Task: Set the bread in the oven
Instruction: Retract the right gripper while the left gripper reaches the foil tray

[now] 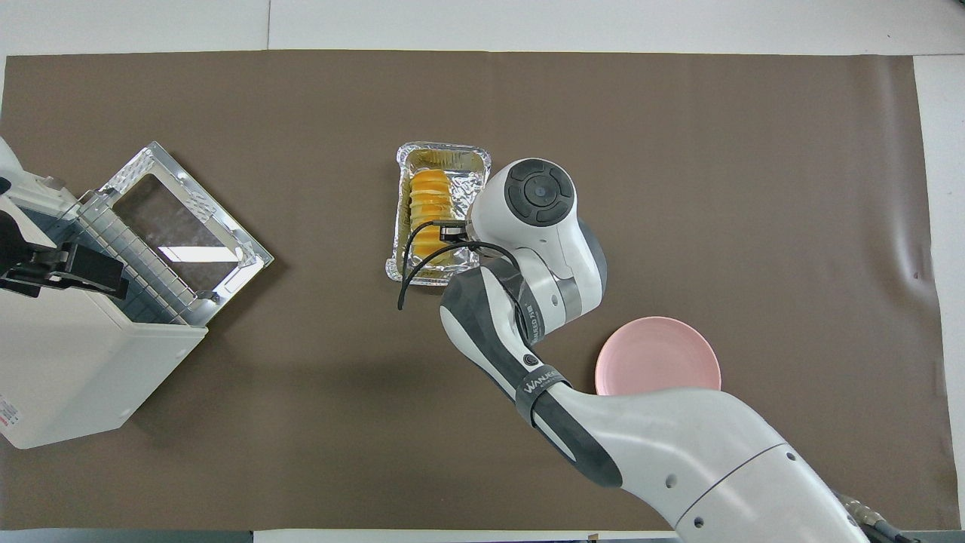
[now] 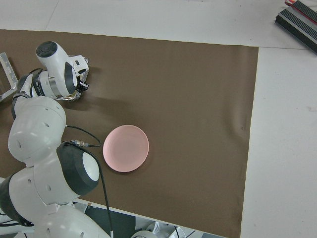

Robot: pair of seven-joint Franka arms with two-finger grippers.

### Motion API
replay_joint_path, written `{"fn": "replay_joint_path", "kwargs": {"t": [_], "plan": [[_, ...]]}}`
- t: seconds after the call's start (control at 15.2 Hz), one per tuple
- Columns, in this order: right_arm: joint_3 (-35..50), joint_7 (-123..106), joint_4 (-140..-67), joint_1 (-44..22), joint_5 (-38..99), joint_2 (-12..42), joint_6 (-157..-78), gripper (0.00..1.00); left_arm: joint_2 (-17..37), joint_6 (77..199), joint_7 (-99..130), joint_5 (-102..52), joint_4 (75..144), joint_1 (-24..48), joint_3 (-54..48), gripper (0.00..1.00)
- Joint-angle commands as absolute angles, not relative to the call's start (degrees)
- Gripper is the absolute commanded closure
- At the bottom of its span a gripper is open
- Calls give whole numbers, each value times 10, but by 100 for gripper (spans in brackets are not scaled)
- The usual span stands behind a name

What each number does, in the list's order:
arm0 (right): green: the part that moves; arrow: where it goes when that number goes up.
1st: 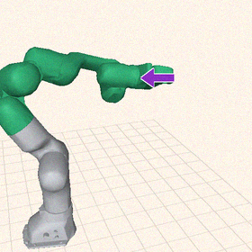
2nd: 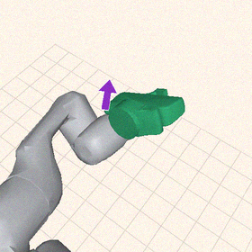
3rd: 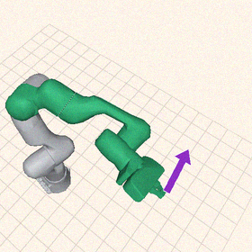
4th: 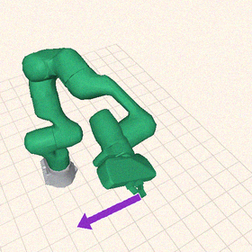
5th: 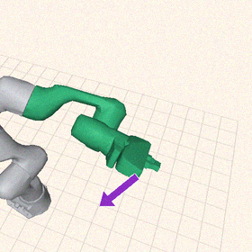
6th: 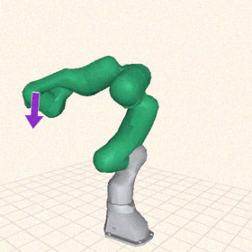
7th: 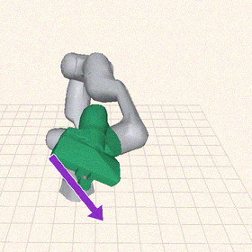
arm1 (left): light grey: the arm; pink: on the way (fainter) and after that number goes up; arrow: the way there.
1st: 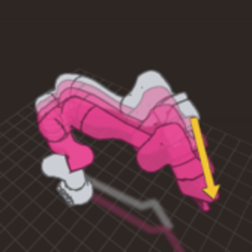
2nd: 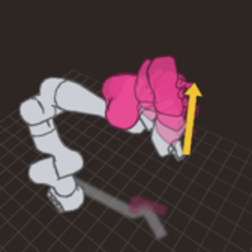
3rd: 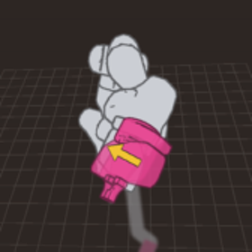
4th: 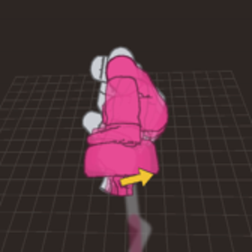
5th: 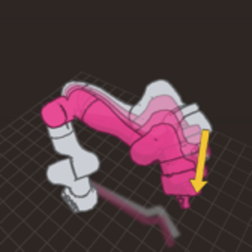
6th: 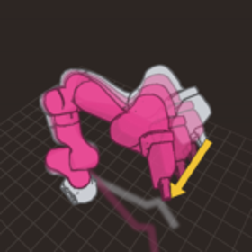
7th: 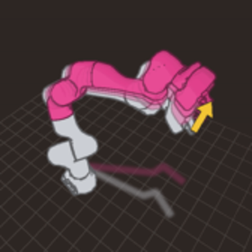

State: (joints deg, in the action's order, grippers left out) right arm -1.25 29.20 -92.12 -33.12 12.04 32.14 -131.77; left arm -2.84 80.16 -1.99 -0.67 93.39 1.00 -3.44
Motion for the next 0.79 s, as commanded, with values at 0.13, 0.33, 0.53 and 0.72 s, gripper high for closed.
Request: {"fn": "replay_joint_path", "kwargs": {"t": [0.13,0.33,0.53,0.72], "plan": [[-22,291,-908,-313,83,285,-1250,0,-47,796,-21,-15,947,30,-38,0],[-24,266,-925,-267,81,221,-1181,0,-43,854,76,-13,947,76,-38,0],[-25,217,-953,-207,78,152,-1114,0,-36,900,82,-15,947,99,-42,0],[-25,197,-964,-152,61,96,-1049,0,46,911,86,-18,885,157,-41,0]]}}
